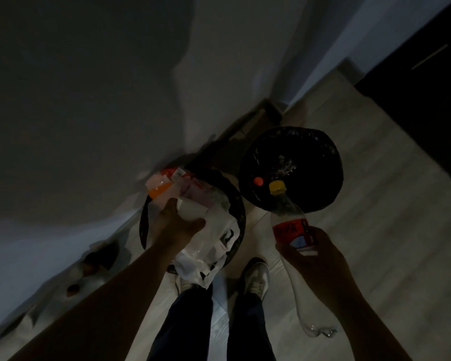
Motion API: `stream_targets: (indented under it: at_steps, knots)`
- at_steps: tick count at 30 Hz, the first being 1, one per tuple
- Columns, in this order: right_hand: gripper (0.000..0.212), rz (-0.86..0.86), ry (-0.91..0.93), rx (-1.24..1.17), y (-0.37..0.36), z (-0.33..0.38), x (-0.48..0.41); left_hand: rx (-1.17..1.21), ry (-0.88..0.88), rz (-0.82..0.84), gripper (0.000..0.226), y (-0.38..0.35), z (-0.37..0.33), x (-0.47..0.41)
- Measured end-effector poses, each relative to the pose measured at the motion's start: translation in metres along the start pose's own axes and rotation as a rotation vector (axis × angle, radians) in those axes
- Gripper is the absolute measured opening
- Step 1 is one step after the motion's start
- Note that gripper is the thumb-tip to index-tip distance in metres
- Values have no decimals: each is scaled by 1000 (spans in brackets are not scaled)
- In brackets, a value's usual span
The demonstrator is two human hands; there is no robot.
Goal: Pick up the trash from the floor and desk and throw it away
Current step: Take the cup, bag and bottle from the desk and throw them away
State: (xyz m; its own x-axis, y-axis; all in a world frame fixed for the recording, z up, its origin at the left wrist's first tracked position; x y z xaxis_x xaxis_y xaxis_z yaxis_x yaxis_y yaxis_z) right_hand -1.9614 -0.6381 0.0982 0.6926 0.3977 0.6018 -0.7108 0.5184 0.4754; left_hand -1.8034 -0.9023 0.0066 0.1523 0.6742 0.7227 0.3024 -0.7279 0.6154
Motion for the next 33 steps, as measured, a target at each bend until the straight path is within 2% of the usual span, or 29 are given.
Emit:
stream_targets:
  at_steps: [4, 7, 10, 12, 17, 21, 24, 27, 28, 30, 32, 33]
  knots:
    - [66, 1, -13, -4, -11, -11, -10, -35, -19, 59, 87, -17, 6, -15]
    - [67, 9, -3, 9, -19, -17, -20, -218, 39, 115, 105, -33, 20, -26]
    - [65, 1, 6, 9, -23, -18, -27, -432, 68, 8, 121, -35, 26, -26]
    - [65, -5, 10, 0, -23, -17, -31, -447, 20, -44, 117, -34, 21, -22]
    - [63, -14, 10, -35, -22, -9, -38, -152, -286, -165, 87, -19, -11, 3]
    - [63, -19, 11, -47, -20, -6, -40, -358, -480, -97, 69, -31, -21, 17]
    - [64, -13, 1, -50, -20, -6, -39, -451, -410, -164, 54, -26, -13, 8]
    - [64, -2, 1, -41, -21, -9, -37, -451, -345, -179, 57, -21, -12, 0]
    - [64, 2, 0, -40, -22, -11, -37, -453, -389, -170, 58, -22, -16, 2]
    - [66, 9, -3, -38, -23, -12, -37, -466, -612, -166, 61, -31, -25, 15]
    - [68, 7, -14, -40, -24, -16, -38, -606, -829, -161, 64, -46, -24, 28]
    - [67, 3, -20, -42, -24, -18, -38, -695, -858, -135, 66, -54, -19, 29]
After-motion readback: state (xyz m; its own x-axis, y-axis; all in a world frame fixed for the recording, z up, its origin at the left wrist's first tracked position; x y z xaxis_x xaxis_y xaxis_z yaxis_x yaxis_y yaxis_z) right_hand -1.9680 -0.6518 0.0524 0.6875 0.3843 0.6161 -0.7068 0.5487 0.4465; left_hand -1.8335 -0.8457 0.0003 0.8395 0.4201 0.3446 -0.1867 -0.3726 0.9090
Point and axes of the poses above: each hand's wrist, its own x-axis away from the middle knuckle, its own y-axis out of the back of the hand, z = x × y, the point moved 7 cm from there along -x, towards the middle knuckle, and after that the axes turned 13 degrees about y, right-handed, at the moved point
